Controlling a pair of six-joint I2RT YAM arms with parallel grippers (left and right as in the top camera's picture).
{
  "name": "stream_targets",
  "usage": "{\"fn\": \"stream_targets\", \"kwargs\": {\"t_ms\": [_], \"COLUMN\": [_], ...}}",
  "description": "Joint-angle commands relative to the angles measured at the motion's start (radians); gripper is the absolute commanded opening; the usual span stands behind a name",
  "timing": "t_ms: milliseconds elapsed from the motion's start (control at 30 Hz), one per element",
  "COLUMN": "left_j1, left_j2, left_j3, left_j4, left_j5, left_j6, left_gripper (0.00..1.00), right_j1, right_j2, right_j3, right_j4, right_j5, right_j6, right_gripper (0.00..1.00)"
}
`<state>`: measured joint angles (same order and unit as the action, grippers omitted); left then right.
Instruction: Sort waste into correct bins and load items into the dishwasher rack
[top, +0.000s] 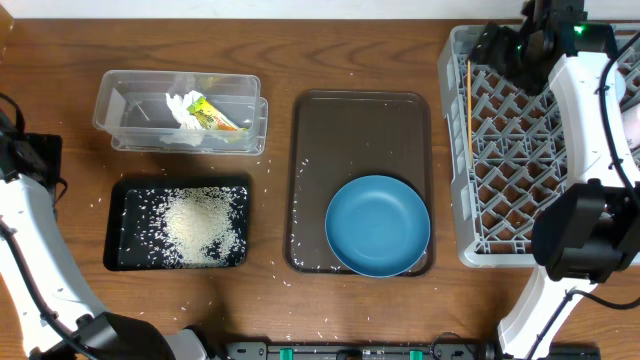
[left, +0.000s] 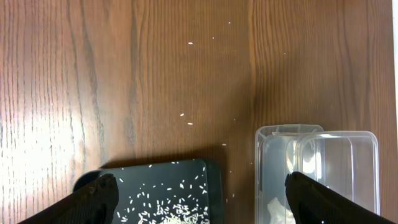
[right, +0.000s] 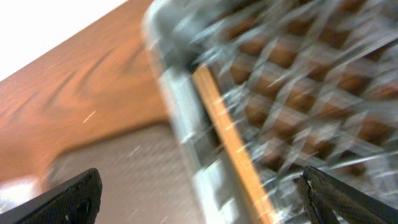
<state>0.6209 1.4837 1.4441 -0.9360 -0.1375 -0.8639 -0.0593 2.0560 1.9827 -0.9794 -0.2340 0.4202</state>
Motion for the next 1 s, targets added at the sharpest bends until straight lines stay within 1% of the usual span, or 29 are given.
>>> {"fn": "stream_targets", "kwargs": {"t_ms": [0,67,133,167,200,233,300,367,400,533,700,767,833,900,967], "left_j1": [0.003,0.003,0.003,0.003,0.003,0.003,0.003,0.003,0.003,0.003,0.003,0.003,0.003,0.003,0.003], "left_j2": [0.009,0.009,0.009,0.009,0.009,0.009,0.009,0.009,0.009,0.009,0.009,0.009,0.009,0.009,0.009], "left_j3": [0.005,0.005,0.005,0.005,0.005,0.005,0.005,0.005,0.005,0.005,0.005,0.005,0.005,0.005,0.005], "left_j4": [-0.005,-0.005,-0.005,-0.005,-0.005,-0.005,-0.005,-0.005,-0.005,-0.005,-0.005,-0.005,-0.005,-0.005,-0.005], "left_j5": [-0.005,-0.005,-0.005,-0.005,-0.005,-0.005,-0.005,-0.005,-0.005,-0.005,-0.005,-0.005,-0.005,-0.005,-0.005], "left_j6": [0.005,0.005,0.005,0.005,0.005,0.005,0.005,0.005,0.005,0.005,0.005,0.005,0.005,0.005,0.005], "left_gripper": [0.89,0.89,0.9,0.9,0.9,0.9,0.91,0.91,0.96,0.96,0.97,0.96,0.97,0.97,0.97], "right_j1": [0.016,0.059,0.113,0.152,0.189,0.237,0.345,0.428,0.481,0.665,0.846,0.901,0.937,0.966,0.985], "right_j2": [0.003,0.003,0.003,0.006,0.009,0.01,0.01,0.01,0.011,0.011,0.011,0.011,0.011,0.011,0.011], "right_j3": [-0.001,-0.001,-0.001,-0.002,-0.005,-0.011,-0.04,-0.067,-0.087,-0.156,-0.235,-0.267,-0.294,-0.316,-0.331], "right_j4": [0.003,-0.034,-0.103,-0.147,-0.183,-0.227,-0.291,-0.312,-0.31,-0.264,-0.255,-0.253,-0.246,-0.246,-0.246], "right_j5": [-0.412,-0.507,-0.469,-0.404,-0.332,-0.239,-0.079,-0.014,0.01,0.066,0.173,0.186,0.193,0.238,0.301], "right_j6": [-0.083,-0.258,-0.306,-0.303,-0.288,-0.257,-0.193,-0.168,-0.162,-0.144,0.054,0.116,0.148,0.189,0.198], "right_gripper": [0.99,0.96,0.96,0.95,0.96,0.99,0.99,0.99,0.99,0.99,0.99,0.99,0.99,0.99,0.98]}}
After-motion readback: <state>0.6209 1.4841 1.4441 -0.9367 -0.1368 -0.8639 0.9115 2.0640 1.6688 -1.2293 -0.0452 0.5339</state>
